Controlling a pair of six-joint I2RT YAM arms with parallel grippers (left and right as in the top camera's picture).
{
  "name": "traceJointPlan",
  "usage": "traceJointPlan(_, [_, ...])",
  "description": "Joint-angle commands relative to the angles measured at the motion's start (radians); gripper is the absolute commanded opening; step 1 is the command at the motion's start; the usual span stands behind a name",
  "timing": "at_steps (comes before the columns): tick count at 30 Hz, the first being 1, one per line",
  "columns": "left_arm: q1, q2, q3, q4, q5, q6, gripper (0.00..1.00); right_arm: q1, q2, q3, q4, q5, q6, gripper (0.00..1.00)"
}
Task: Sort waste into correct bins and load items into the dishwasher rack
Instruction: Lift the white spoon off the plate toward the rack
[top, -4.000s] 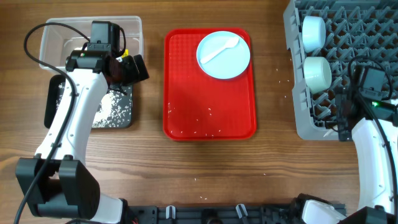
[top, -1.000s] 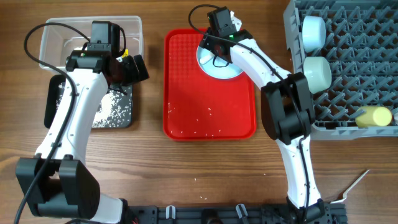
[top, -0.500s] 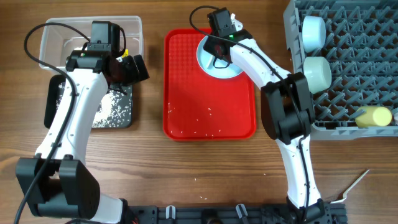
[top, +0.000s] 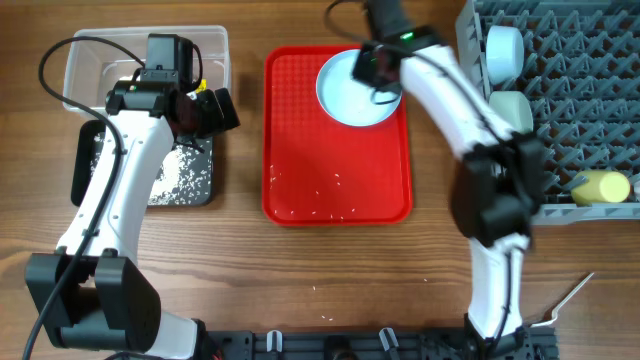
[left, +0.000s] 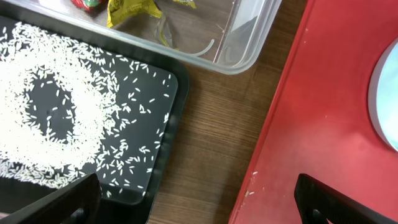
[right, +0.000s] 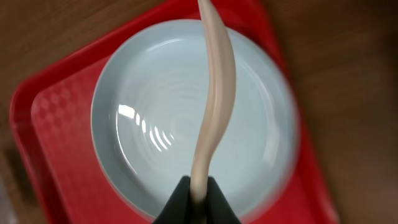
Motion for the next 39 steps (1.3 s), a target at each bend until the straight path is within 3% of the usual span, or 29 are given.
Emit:
traceJointPlan(1, [0.005, 0.008, 0.001, -0.001, -0.002, -0.009, 1.0, -0.098, -0.205, 0.018, -0.212, 0.129, 0.212, 0.04])
traceJointPlan(5, [0.005, 0.008, 0.001, -0.001, -0.002, -0.009, 1.0, -0.196, -0.28, 0.018, -0.545, 0.247, 0.503, 0.04])
traceJointPlan(8, [0.005, 0.008, 0.001, -0.001, -0.002, -0.009, 1.0, -0.236, -0.288, 0.016, -0.683, 0.324, 0.604, 0.04])
traceJointPlan(21, [0.005, 0.008, 0.001, -0.001, -0.002, -0.009, 1.0, -0.34, -0.331, -0.159, -0.637, 0.346, 0.562, 0.04])
traceJointPlan(28, [0.005, 0.008, 0.001, -0.001, -0.002, -0.009, 1.0, -0.463, -0.465, -0.469, -0.459, 0.337, 0.564, 0.04])
traceJointPlan(34, [0.005, 0.008, 0.001, -0.001, -0.002, -0.009, 1.0, -0.529, -0.47, -0.507, -0.413, 0.328, 0.571, 0.05])
traceJointPlan(35, [0.005, 0.008, 0.001, -0.001, -0.002, -0.009, 1.0, -0.533, -0.47, -0.507, -0.407, 0.327, 0.57, 0.13])
traceJointPlan(36, [0.005, 0.008, 0.001, -0.001, -0.002, -0.009, 1.0, -0.534, -0.47, -0.507, -0.397, 0.327, 0.563, 0.5])
traceJointPlan(37, [0.005, 0.008, 0.001, -0.001, -0.002, -0.009, 1.0, -0.534, -0.47, -0.507, -0.392, 0.329, 0.559, 1.0])
traceJointPlan(39, [0.005, 0.008, 0.001, -0.001, -0.002, -0.009, 1.0, -0.534, -0.47, -0.507, -0.391, 0.331, 0.544, 1.0])
